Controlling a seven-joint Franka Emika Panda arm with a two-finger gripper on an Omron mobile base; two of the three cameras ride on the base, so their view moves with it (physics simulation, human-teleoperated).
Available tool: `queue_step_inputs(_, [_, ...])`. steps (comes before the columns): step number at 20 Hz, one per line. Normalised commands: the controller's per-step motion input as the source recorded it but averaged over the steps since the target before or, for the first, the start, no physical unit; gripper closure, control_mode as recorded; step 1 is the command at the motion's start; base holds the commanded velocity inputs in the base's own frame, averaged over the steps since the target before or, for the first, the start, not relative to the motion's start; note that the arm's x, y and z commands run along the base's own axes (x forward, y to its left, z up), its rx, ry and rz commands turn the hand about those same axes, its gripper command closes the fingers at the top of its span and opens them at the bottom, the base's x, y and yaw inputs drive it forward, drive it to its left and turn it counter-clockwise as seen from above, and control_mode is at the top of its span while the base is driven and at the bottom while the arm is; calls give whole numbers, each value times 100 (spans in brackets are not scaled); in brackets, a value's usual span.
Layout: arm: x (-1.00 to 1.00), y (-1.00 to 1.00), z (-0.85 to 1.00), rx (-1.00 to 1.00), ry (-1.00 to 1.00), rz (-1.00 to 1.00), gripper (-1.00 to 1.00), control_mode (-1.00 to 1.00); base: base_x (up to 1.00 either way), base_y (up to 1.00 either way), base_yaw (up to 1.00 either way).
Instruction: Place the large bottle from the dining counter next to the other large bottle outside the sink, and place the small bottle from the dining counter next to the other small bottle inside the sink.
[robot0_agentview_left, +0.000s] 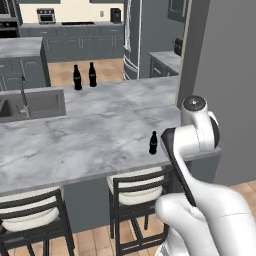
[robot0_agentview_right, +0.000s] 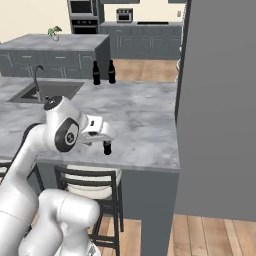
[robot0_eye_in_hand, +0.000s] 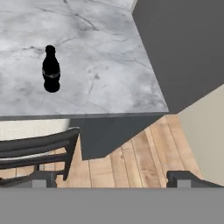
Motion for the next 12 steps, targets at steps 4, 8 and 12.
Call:
queue_step_inputs(4, [0, 11, 20, 2, 4, 13, -100, -100, 0, 0, 0])
queue_step_inputs(8, [0, 13, 10, 4, 2, 19, -100, -100, 0, 0, 0])
queue_step_inputs(12, [3, 18, 0, 14, 5, 16, -100, -100, 0, 0, 0])
